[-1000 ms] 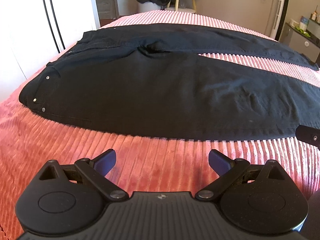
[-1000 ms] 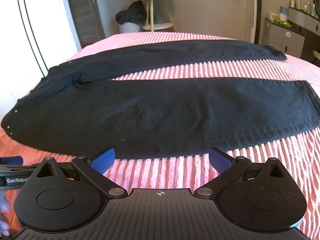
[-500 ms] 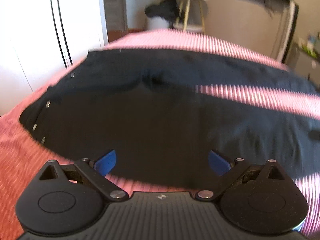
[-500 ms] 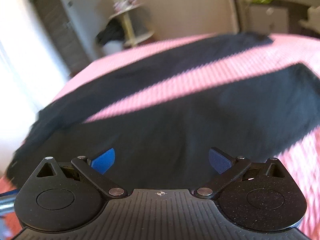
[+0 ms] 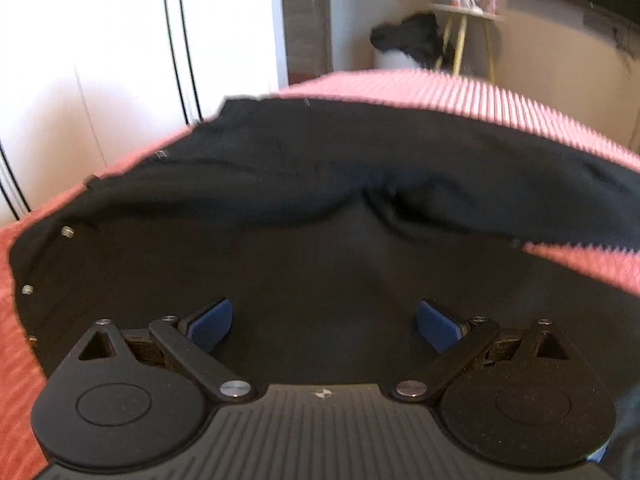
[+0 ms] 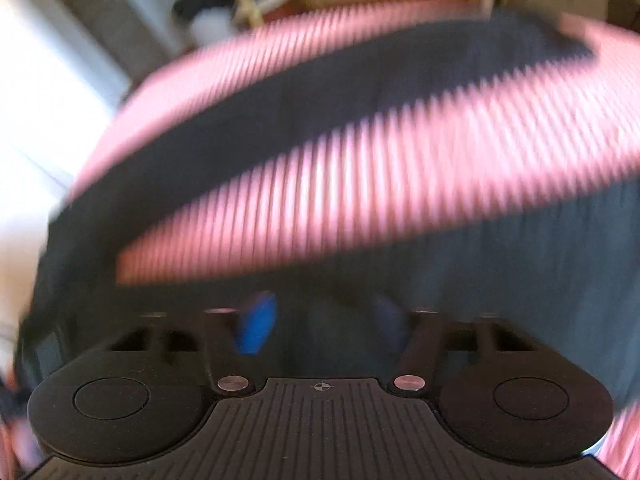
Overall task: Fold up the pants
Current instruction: 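Lower the right gripper to the jeans leg hem and close on it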
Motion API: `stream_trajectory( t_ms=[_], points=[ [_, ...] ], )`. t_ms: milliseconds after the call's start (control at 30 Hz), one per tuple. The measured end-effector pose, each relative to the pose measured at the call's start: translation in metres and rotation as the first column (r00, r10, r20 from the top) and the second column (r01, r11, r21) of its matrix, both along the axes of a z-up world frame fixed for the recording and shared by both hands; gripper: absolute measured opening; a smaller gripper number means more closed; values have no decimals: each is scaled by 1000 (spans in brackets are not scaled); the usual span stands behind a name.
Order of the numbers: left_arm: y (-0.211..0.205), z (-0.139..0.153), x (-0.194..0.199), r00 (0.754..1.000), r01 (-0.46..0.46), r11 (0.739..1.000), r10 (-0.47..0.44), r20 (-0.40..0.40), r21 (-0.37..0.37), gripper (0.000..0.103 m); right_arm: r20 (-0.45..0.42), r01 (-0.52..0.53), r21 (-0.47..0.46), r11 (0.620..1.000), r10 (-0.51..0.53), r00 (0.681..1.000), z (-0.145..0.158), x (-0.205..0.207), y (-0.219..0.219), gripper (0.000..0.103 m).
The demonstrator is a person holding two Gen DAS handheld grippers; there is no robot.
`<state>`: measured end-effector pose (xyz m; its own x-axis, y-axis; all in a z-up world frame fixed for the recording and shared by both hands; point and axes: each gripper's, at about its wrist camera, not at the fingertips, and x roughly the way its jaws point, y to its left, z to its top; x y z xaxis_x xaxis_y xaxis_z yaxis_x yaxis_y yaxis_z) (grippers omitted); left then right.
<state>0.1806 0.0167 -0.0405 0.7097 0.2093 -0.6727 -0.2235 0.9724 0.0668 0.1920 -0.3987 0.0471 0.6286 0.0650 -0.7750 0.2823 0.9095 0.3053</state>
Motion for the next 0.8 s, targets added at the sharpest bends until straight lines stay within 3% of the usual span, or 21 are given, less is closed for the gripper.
stream_trajectory(
  t_ms=[33,100,167,267,400,433,500,533,633,733,800],
  points=[
    [-3,-3,1,1000,7,999,-8,21,38,99,42,33,-27,999,-32,999,7,25,-8,78],
    [-8,-7,2,999,21,997,-25,49,70,99,65,127,-37,991,-125,990,8,86,-24,75],
    [-7,-12,1,997,15,998,-19,74,59,99,37,229,-4,973,-229,973,-2,143,-42,63],
    [-5,-20,-3,995,11,999,-15,98,48,99,-36,361,-30,932,-362,931,-24,204,-58,62],
    [-4,-23,-4,994,8,999,-11,113,31,99,-56,481,-89,872,-487,872,-44,236,-68,68],
    [-3,-23,-3,993,7,1000,-11,115,30,99,-45,491,-86,867,-496,867,-46,239,-68,77],
    [-3,-23,-1,993,10,1000,-13,118,30,99,-57,489,-132,862,-499,865,-52,252,-66,79],
    [-2,-23,-2,993,11,1000,-14,120,27,99,-73,496,-152,855,-510,857,-53,256,-69,73],
    [0,-22,-2,992,13,1000,-15,122,18,99,-50,525,-240,817,-550,834,-56,249,-66,33],
    [3,-19,-3,992,20,1000,-20,124,-2,99,1,499,-179,848,-507,862,-50,225,-66,6],
    [11,-15,-2,992,21,999,-15,123,-46,99,60,495,-131,859,-491,869,-35,197,-64,3]
  ],
)
